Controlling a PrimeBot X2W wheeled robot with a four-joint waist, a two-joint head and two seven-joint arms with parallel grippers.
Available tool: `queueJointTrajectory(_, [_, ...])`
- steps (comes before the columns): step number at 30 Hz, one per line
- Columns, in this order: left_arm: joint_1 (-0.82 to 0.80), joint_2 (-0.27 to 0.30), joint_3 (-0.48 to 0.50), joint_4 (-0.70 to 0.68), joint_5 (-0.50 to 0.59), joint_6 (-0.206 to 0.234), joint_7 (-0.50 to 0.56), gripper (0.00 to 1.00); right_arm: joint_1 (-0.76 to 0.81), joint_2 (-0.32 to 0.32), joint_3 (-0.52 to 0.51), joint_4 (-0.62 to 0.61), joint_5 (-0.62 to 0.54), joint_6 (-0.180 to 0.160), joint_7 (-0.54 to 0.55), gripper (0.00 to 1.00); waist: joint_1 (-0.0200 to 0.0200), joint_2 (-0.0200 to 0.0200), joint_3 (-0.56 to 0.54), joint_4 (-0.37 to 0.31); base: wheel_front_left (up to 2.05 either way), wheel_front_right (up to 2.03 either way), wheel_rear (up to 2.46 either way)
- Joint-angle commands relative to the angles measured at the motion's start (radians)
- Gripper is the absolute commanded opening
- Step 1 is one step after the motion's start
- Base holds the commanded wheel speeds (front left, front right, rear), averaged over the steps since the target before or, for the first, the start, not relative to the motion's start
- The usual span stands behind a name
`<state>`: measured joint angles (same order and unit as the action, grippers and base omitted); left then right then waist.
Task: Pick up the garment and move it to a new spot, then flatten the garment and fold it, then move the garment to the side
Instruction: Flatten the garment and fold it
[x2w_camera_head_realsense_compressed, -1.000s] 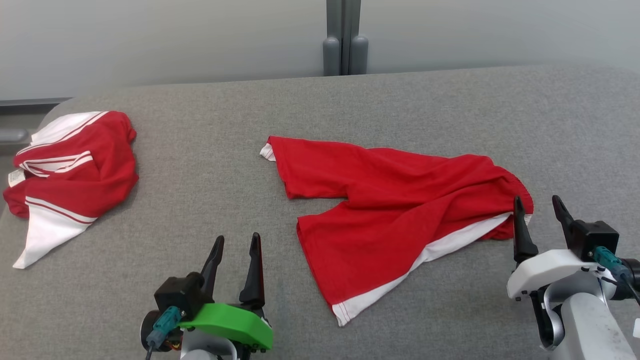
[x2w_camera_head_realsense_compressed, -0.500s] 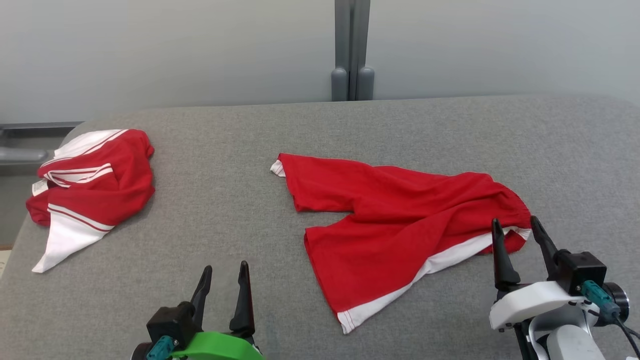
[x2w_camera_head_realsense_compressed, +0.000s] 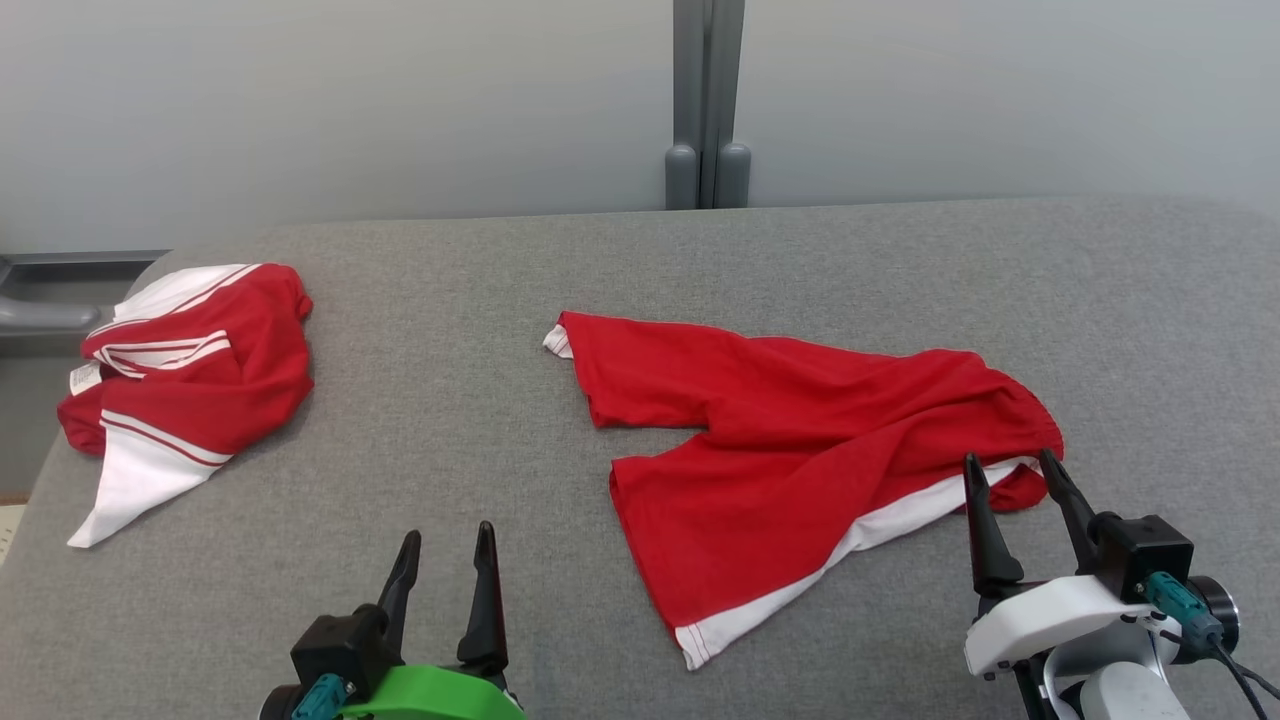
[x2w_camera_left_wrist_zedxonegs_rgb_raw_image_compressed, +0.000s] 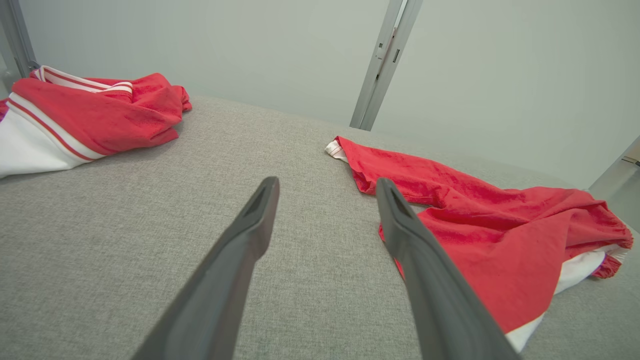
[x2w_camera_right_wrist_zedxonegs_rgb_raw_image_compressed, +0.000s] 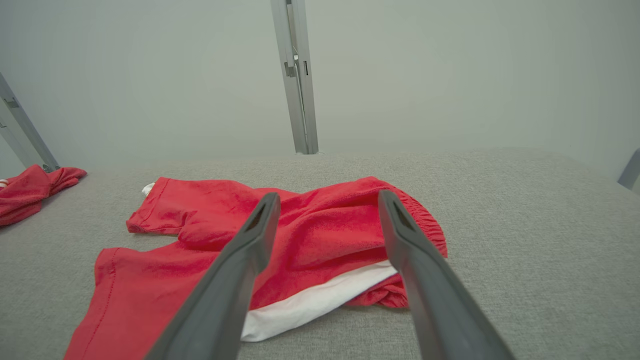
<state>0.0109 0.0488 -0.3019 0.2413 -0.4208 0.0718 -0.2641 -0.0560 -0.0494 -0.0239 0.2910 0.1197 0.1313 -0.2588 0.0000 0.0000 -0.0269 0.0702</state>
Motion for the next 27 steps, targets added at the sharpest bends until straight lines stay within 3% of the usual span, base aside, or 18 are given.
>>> queueJointTrajectory(1, [0.010, 0.003, -0.001, 0.000, 0.009, 0.006, 0.000, 1.00, 0.012, -0.002, 0.003, 0.001, 0.003, -0.001, 0.002, 1.00, 0.0000, 0.0000, 0.001, -0.002, 0.00, 0.00, 0.00])
queueJointTrajectory(6, [0.000, 0.003, -0.036, 0.035, 0.013, -0.013, 0.000, 1.00, 0.009, -0.002, 0.005, 0.001, 0.007, -0.001, 0.006, 1.00, 0.0000, 0.0000, 0.007, -0.008, 0.00, 0.00, 0.00])
queueJointTrajectory(15, [-0.046, 0.003, -0.280, 0.153, -0.067, -0.080, 0.131, 1.00, 0.002, -0.002, -0.014, 0.001, -0.004, -0.001, 0.010, 1.00, 0.0000, 0.0000, 0.037, -0.041, 0.00, 0.00, 0.00])
queueJointTrajectory(27, [-0.147, 0.003, -0.434, 0.302, -0.206, -0.062, 0.108, 1.00, -0.017, -0.002, -0.016, 0.016, -0.020, -0.001, 0.008, 1.00, 0.0000, 0.0000, 0.080, -0.116, 0.00, 0.00, 0.00])
